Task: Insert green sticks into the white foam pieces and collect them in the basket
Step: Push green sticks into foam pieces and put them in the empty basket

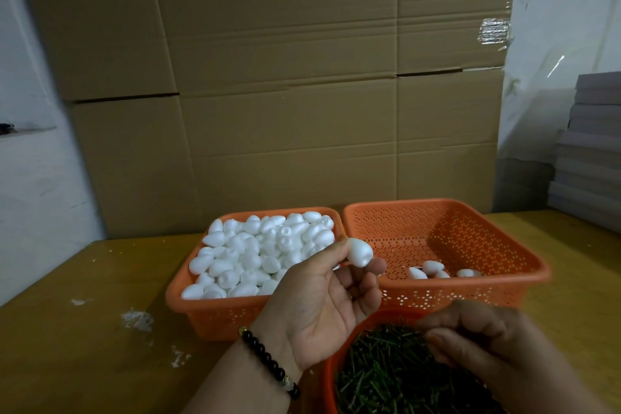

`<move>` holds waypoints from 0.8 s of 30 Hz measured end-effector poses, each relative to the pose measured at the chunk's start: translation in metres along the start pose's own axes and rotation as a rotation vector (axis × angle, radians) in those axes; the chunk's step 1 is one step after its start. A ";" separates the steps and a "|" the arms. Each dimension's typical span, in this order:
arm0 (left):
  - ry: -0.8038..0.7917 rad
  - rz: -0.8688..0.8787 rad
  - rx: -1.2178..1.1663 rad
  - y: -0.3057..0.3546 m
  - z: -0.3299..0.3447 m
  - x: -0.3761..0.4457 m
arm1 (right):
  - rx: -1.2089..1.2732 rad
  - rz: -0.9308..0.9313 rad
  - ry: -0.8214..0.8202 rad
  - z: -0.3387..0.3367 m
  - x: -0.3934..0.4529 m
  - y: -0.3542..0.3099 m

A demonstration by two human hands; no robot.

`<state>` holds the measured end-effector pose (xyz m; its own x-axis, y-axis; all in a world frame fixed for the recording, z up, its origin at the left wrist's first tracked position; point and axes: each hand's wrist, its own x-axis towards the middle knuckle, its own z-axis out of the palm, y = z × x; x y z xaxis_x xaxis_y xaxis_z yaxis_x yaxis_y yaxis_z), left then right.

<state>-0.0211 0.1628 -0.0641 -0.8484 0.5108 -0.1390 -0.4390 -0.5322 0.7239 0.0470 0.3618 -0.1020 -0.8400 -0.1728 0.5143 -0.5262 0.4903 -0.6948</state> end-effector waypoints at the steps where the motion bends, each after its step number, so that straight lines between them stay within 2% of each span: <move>1: 0.001 0.001 -0.005 0.000 0.000 0.000 | 0.033 0.036 0.011 0.001 0.001 0.001; 5: -0.003 0.004 0.002 -0.001 -0.001 0.001 | 0.164 0.128 0.070 0.000 0.002 0.003; 10: -0.006 -0.002 0.015 -0.003 -0.001 0.001 | 0.280 0.154 0.174 0.003 0.005 0.004; 24: -0.026 -0.011 0.076 -0.006 0.000 0.001 | 0.362 0.126 0.323 0.011 0.004 0.002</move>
<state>-0.0199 0.1663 -0.0687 -0.8352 0.5344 -0.1299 -0.4236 -0.4744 0.7717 0.0408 0.3525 -0.1068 -0.8464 0.1703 0.5046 -0.4832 0.1530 -0.8620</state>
